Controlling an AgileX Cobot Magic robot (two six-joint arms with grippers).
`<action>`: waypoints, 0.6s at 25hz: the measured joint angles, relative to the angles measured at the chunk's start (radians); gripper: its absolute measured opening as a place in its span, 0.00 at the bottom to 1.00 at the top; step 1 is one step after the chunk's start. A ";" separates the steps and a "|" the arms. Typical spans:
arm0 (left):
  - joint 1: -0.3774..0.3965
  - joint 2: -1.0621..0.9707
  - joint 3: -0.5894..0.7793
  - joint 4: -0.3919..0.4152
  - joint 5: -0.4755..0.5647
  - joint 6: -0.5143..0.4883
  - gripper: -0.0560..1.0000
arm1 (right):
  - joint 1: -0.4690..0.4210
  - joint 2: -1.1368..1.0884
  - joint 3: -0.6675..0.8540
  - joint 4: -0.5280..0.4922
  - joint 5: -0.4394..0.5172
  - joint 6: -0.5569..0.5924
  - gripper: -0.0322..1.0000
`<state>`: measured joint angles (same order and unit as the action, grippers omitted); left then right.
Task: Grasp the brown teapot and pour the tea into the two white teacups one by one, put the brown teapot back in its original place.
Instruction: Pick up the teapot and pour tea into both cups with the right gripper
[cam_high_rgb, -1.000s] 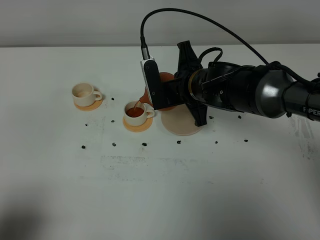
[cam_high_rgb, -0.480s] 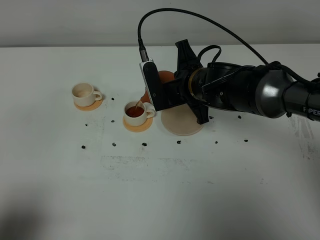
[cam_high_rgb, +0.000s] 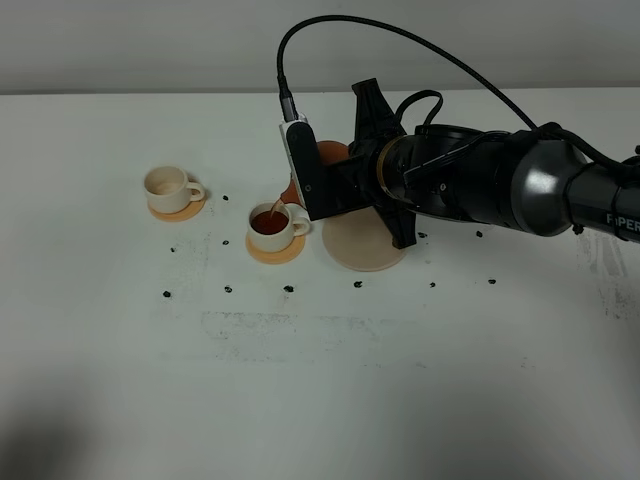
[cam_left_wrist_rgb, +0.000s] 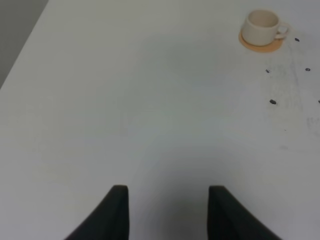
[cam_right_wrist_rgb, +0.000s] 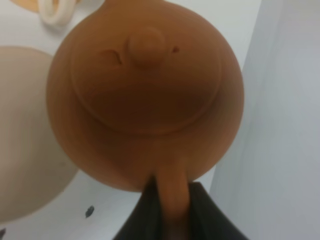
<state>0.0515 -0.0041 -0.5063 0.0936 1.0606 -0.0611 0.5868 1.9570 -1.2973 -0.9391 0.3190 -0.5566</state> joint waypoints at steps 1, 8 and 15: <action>0.000 0.000 0.000 0.000 0.000 0.000 0.43 | 0.000 0.000 0.000 0.000 0.000 0.006 0.14; 0.000 0.000 0.000 0.000 0.000 0.000 0.43 | 0.001 0.000 0.000 0.035 -0.003 0.040 0.14; 0.000 0.000 0.000 0.000 0.000 -0.001 0.43 | 0.001 -0.001 0.000 0.170 -0.002 0.019 0.14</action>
<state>0.0515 -0.0041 -0.5063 0.0936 1.0606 -0.0620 0.5877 1.9562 -1.2973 -0.7686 0.3168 -0.5375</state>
